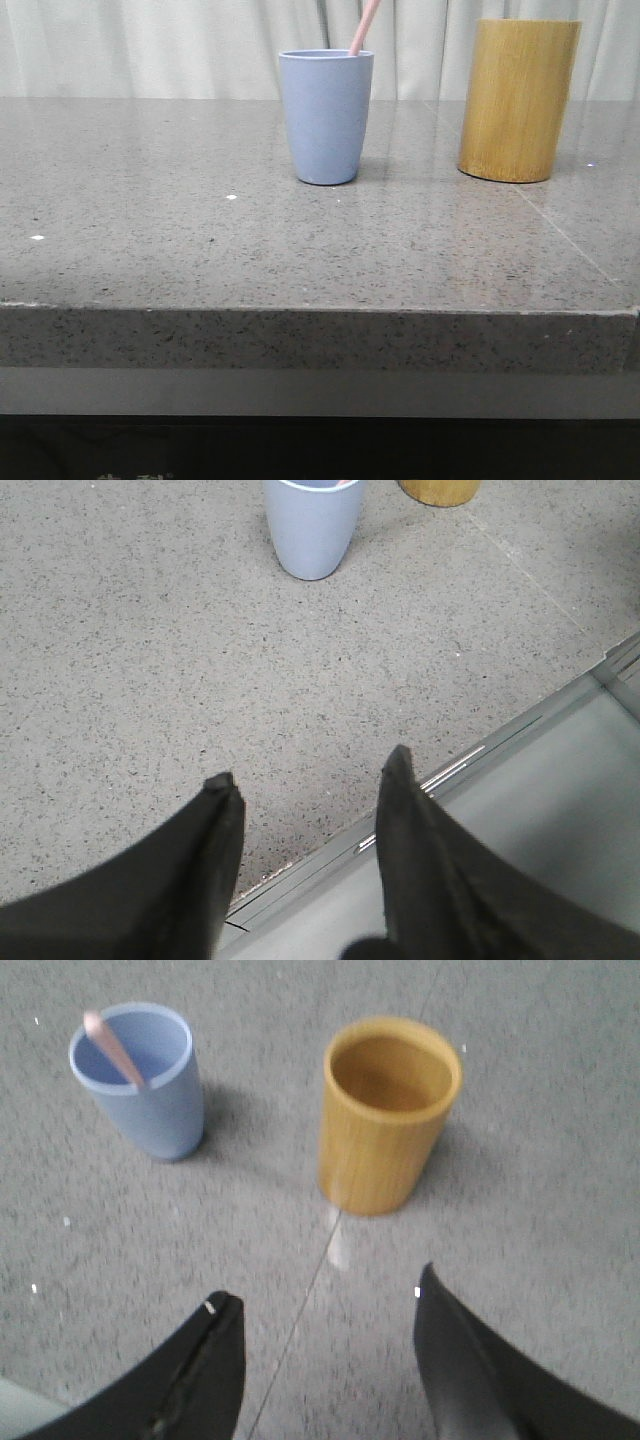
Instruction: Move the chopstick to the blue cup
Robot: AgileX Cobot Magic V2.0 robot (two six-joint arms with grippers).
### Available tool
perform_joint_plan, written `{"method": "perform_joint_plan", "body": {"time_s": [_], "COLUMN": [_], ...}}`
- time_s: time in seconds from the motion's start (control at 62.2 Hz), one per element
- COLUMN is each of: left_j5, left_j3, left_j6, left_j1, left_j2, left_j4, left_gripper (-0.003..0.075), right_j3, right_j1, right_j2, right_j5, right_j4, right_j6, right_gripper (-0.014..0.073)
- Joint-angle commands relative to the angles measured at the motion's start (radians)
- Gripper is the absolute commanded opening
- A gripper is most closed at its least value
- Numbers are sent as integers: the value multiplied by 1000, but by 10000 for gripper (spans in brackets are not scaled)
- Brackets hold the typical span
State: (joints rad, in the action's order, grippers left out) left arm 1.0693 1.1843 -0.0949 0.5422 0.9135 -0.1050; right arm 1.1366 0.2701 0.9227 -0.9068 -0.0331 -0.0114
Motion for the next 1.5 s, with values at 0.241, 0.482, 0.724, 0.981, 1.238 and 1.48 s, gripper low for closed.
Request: {"method": "perform_joint_plan", "body": {"time_s": [0.241, 0.482, 0.724, 0.981, 1.238, 1.48], "left_j5": [-68, -68, -68, -67, -67, -298], "left_j3": [25, 25, 25, 25, 25, -111], "left_j6": [8, 8, 8, 8, 8, -1], "left_j1": [-5, -5, -5, -5, -5, -74], "left_j2": [-8, -8, -8, -6, 17, -58], "left_j4": [-18, -18, -18, -18, -18, 37], "left_gripper": [312, 218, -19, -19, -19, -19], "right_j3": [-264, -296, -296, -296, -296, -295], "right_j1": [-9, -9, -9, -9, -9, -9], "right_j2": [-314, -389, -389, -389, -389, -389], "right_j5": [177, 169, 170, 154, 154, 155], "right_j4": [8, 12, 12, 17, 17, 17], "right_j6": [2, 1, 1, 1, 1, 1], "right_gripper": [412, 243, -64, -69, -69, -69]}}
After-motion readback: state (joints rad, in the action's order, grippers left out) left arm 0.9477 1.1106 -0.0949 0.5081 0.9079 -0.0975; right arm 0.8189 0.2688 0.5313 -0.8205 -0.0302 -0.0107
